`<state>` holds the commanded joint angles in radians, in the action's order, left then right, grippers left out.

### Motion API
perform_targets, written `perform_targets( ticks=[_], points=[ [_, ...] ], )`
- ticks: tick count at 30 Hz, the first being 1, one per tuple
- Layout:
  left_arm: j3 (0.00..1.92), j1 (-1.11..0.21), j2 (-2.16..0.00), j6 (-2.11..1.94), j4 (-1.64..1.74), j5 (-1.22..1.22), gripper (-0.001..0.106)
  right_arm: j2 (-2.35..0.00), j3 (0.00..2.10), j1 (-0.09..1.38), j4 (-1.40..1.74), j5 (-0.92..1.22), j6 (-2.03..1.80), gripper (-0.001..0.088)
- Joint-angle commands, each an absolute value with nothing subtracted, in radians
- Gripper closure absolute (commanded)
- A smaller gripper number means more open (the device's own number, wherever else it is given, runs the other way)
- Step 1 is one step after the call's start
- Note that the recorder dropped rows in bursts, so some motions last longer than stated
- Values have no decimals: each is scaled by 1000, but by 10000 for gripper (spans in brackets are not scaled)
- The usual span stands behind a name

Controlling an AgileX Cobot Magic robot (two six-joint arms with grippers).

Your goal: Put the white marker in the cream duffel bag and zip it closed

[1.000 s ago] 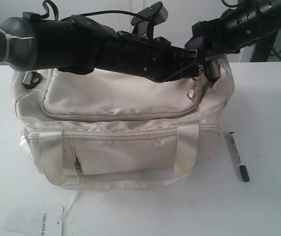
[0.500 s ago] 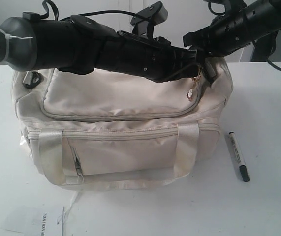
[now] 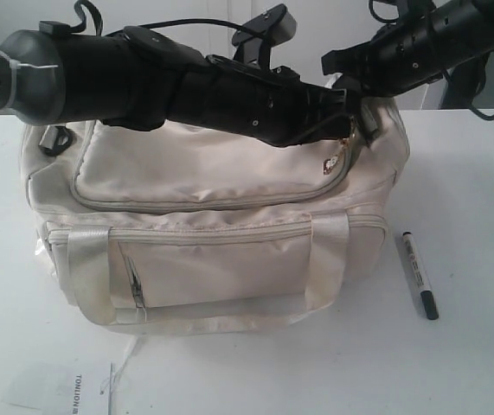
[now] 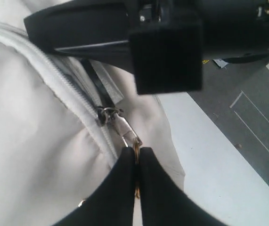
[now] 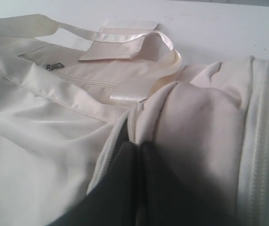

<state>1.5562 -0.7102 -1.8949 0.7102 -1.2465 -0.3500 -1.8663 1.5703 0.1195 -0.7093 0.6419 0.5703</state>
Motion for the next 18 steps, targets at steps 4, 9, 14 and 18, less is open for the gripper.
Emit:
perform_targets(
  ticks=[4, 9, 14, 18],
  points=[
    [1556, -710, -1895, 710, -1246, -377, 1053, -1866, 1582, 120, -709, 642, 568, 868],
    [1556, -710, -1895, 710, -1246, -408, 1053, -1866, 1582, 120, -709, 640, 555, 868],
    [1556, -710, -1895, 702, -1212, -420, 1053, -1866, 1582, 120, -709, 642, 554, 868],
    [1556, -710, -1895, 644, -1140, -421, 1053, -1866, 1582, 120, -709, 644, 554, 868]
  ],
)
